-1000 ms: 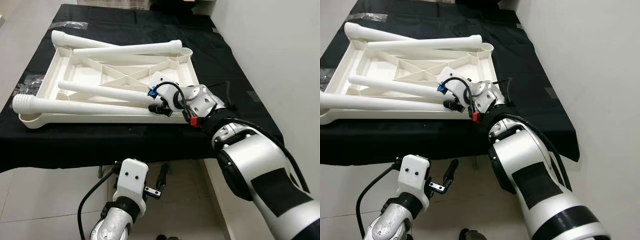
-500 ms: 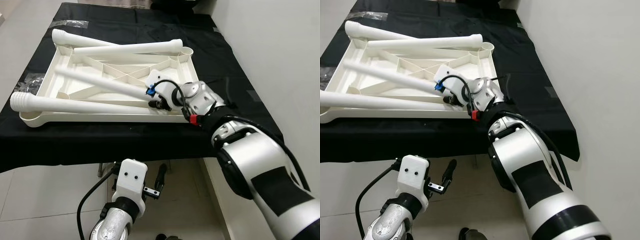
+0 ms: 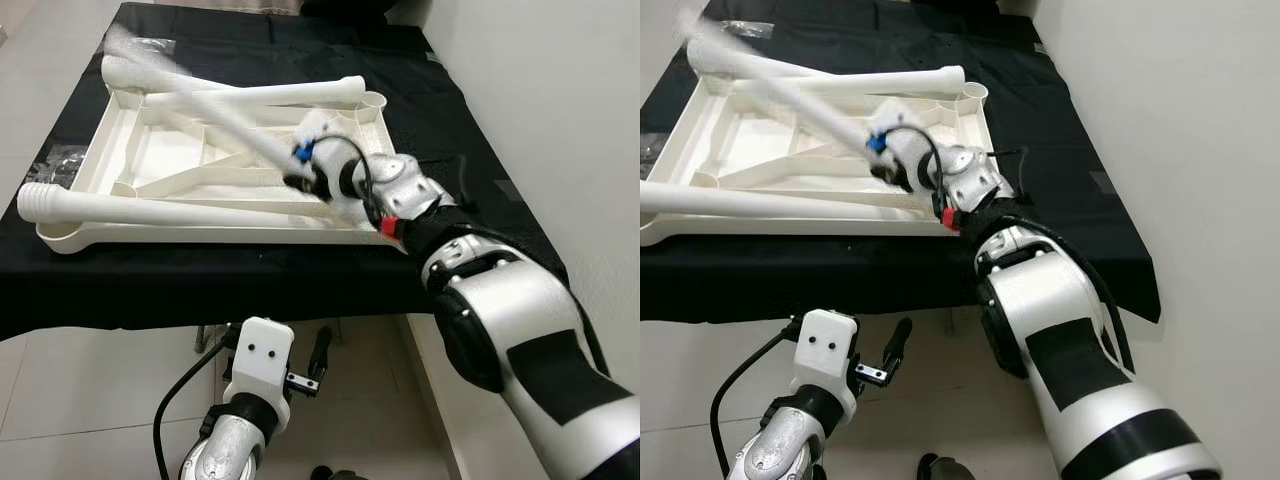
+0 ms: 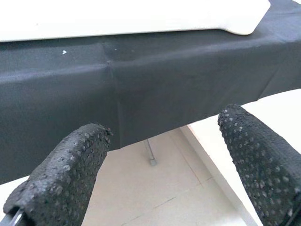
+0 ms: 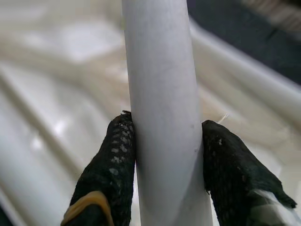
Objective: Building children table
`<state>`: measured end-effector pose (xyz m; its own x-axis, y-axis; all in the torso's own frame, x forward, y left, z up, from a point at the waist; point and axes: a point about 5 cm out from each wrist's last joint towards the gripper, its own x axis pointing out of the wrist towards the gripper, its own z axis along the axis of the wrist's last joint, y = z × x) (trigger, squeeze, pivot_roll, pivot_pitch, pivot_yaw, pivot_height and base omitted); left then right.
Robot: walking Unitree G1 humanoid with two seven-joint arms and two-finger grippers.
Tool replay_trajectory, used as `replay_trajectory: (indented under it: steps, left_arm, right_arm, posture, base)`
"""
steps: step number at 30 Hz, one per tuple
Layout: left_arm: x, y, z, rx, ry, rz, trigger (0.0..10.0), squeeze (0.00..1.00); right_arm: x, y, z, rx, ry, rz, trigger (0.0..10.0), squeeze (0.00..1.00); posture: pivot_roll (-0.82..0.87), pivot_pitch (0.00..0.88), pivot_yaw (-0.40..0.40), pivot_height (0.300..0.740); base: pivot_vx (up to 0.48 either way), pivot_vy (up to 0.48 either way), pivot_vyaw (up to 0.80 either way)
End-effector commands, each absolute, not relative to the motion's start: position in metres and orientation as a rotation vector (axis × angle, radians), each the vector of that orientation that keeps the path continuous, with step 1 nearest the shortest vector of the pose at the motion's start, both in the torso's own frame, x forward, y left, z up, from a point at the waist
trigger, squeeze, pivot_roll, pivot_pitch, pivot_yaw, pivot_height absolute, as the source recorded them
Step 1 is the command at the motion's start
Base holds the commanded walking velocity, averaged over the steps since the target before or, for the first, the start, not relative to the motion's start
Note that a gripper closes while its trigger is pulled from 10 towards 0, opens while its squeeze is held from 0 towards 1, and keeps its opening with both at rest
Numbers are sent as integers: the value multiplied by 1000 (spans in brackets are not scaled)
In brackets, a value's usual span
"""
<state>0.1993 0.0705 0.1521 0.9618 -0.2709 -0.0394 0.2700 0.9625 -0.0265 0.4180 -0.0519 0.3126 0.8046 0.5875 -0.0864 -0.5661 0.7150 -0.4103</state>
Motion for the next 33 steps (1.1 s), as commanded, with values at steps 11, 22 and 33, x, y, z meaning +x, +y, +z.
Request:
replay_trajectory:
  steps: [11,22,33]
  left_arm:
    - [236,81,177,-68,-71,-259,10000,271]
    - [276,96,203,96,-174,-285,10000,0]
    - [296,80,195,127,-149,-320,10000,0]
  right_arm:
    - [416,-81,358,138,-330,564,0,0]
    - [392,-67,290,283,-330,635,0,0]
    - [359,-58,267,429,-344,608,0,0]
  posture:
    - [51,78,-112,740]
    - [49,39,-66,740]
    - [36,0,-41,740]
  base:
    - [0,0,0]
    - [0,0,0]
    - [0,0,0]
